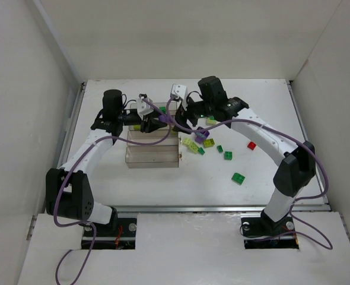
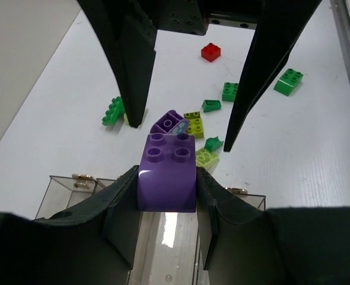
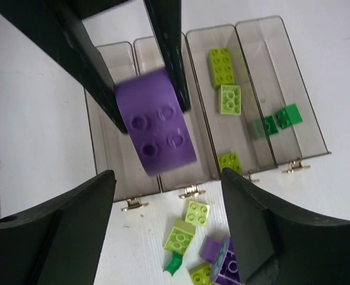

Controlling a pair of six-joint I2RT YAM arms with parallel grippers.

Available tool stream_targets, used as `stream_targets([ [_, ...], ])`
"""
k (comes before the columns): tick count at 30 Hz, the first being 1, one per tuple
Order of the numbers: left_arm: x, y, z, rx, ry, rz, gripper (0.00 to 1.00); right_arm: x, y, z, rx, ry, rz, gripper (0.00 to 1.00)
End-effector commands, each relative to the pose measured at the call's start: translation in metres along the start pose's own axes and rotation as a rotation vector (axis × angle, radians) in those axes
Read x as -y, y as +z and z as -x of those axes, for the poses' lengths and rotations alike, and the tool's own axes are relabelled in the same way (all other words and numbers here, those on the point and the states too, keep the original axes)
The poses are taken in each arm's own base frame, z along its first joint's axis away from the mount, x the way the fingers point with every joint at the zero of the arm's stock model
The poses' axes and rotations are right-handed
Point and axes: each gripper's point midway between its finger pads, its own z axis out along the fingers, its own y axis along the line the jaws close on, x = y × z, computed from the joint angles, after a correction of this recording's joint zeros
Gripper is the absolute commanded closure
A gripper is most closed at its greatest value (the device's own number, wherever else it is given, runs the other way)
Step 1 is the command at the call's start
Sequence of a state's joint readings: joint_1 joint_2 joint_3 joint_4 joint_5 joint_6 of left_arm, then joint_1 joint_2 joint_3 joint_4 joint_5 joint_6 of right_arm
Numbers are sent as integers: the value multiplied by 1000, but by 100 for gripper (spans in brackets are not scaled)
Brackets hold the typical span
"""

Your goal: Sort the legos into containers by color

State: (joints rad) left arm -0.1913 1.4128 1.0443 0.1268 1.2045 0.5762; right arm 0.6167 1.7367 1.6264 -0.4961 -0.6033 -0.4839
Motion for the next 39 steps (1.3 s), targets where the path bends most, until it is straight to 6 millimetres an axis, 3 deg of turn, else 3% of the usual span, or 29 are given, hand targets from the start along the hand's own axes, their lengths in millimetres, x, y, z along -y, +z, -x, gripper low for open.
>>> stream_targets([
  [1, 9, 4, 24, 46, 60, -69, 100, 0, 6, 39, 114, -138, 22, 24],
  [5, 14, 6, 21, 39, 34, -84, 100, 8, 4, 50, 139, -164, -16, 27],
  [8, 18, 6, 19, 36, 24, -98, 100, 2, 6, 54, 153, -174, 2, 34],
  [17, 18, 6, 22, 48, 31, -105, 100, -4, 15, 44, 134, -147, 58, 49],
  [21, 20, 6, 23, 54, 31, -114, 100, -12, 18, 48, 127, -144, 102, 62],
  [25, 18, 6, 22, 48, 31, -105, 100, -15, 26, 42, 85, -112, 132, 85],
  [27, 16, 6, 21, 43, 31, -96, 84, -12, 28, 35, 58, -97, 122, 100],
  [29, 16, 6, 17, 30, 50, -93, 68, -12, 28, 35, 58, -97, 122, 100],
  [30, 19, 5, 13, 21, 38, -98, 52, -12, 26, 33, 50, -96, 111, 100],
  [31, 20, 5, 12, 17, 40, -101, 44, -12, 26, 33, 59, -103, 106, 100],
  [35, 22, 3, 9, 2, 54, -101, 31, -14, 14, 48, 104, -131, 83, 100],
  [39, 20, 1, 7, -1, 64, -94, 33, -14, 12, 50, 116, -141, 77, 100],
])
